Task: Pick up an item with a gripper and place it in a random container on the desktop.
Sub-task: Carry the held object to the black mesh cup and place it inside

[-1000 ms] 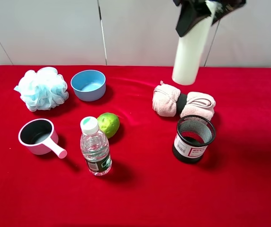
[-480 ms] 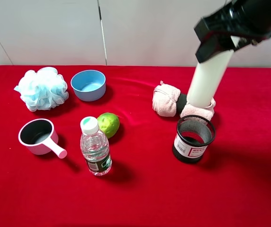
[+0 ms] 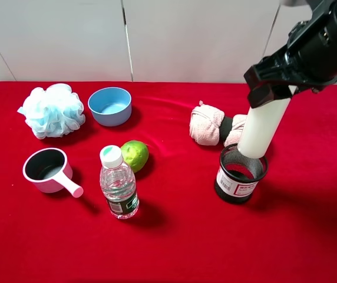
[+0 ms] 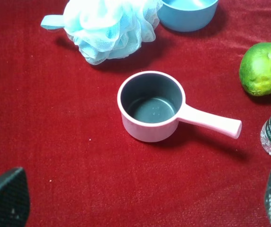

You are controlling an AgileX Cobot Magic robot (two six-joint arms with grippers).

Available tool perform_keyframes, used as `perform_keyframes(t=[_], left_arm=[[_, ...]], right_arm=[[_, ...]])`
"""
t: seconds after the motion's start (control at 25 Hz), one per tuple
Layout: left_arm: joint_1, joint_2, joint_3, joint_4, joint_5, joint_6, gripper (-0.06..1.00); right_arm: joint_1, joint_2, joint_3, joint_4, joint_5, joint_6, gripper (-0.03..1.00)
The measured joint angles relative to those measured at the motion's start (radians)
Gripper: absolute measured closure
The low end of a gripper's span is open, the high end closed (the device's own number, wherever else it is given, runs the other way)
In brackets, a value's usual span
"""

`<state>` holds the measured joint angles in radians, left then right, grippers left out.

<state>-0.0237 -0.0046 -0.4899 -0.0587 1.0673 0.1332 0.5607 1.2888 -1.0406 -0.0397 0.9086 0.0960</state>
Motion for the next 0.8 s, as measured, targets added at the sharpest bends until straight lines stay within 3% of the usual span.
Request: perform_keyframes(t=[0.8], left_arm=[[0.0, 0.0, 0.0, 0.0, 0.0, 0.0, -0.05]], right_arm=[[0.0, -0.001, 0.191, 0.04, -0.197, 0.005, 0.58]])
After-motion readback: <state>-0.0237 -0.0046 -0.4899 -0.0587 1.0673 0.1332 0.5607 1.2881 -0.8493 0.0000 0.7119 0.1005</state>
